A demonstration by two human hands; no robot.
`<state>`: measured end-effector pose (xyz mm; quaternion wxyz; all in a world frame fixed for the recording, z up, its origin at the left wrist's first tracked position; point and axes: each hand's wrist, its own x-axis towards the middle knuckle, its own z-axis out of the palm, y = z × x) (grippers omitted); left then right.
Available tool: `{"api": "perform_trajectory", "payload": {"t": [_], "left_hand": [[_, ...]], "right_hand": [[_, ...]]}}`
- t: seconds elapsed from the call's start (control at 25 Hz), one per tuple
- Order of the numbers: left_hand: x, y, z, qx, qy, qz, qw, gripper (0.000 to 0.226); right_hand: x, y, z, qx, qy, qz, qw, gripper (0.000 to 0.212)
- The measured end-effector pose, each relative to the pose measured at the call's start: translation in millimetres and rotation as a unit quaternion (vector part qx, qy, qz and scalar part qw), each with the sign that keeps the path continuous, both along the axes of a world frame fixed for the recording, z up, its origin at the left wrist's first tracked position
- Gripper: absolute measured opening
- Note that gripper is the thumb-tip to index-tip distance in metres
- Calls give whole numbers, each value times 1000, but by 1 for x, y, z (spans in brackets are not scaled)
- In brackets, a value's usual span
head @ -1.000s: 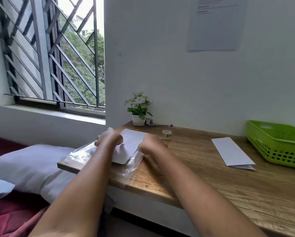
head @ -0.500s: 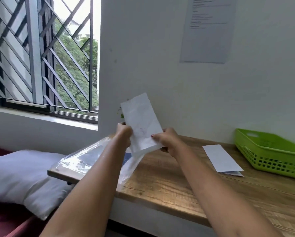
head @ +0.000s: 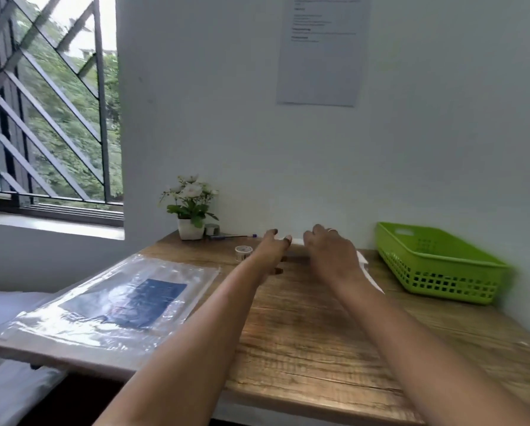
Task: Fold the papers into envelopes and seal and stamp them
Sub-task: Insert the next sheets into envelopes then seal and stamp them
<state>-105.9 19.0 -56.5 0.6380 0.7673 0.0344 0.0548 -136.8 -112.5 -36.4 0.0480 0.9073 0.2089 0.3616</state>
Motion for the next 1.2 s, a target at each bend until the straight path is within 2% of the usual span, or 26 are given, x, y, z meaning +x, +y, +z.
{"api": "perform_trajectory", "payload": {"t": [0.04,0.16,0.32,0.36,0.44,0.48,0.52,0.56,0.6,0.64,0.72,0.76,0.96,1.08,1.16,1.2], "left_hand": [[5,-4,-10,16,9,-8,1000,40],[23,1,-24,159,8,-28,987,27],[49,20,-20,338,27,-79,938,34],[54,22,-21,372,28,-88,924,37],[62,23,-26,426,16,-85,901,38],[63,22,-27,455,7,-83,887,37],[60,20,-27,484,-4,-82,871,36],[55,17,-26,516,-17,-77,853,36],[50,15,-24,547,-36,-68,833,35],[42,11,-20,573,-62,-61,815,33],[29,3,-15,587,-112,-65,799,29],[23,-2,-12,583,-119,-84,799,30],[11,-11,-5,540,-18,-177,823,62],[14,-5,-6,518,-6,-195,833,57],[15,-1,-6,503,-28,-202,840,49],[15,1,-6,501,-50,-201,840,44]], "right_hand": [[4,0,-8,-19,21,10,1000,26],[19,5,-28,-29,88,48,995,30],[27,15,-37,46,229,94,968,27],[26,16,-38,76,298,107,945,27],[25,10,-32,129,452,129,873,33],[27,2,-27,169,481,129,850,35],[32,-9,-23,217,472,114,847,34],[39,-23,-19,253,433,71,862,32],[46,-36,-17,234,372,-7,898,33],[51,-48,-18,163,328,-100,925,36],[57,-59,-26,53,349,-209,912,49],[57,-59,-29,47,372,-226,899,56],[51,-66,-24,203,375,-178,887,76],[51,-72,-18,335,389,-136,847,77],[53,-76,-16,441,365,-98,814,66],[53,-78,-14,507,353,-70,783,56]]}}
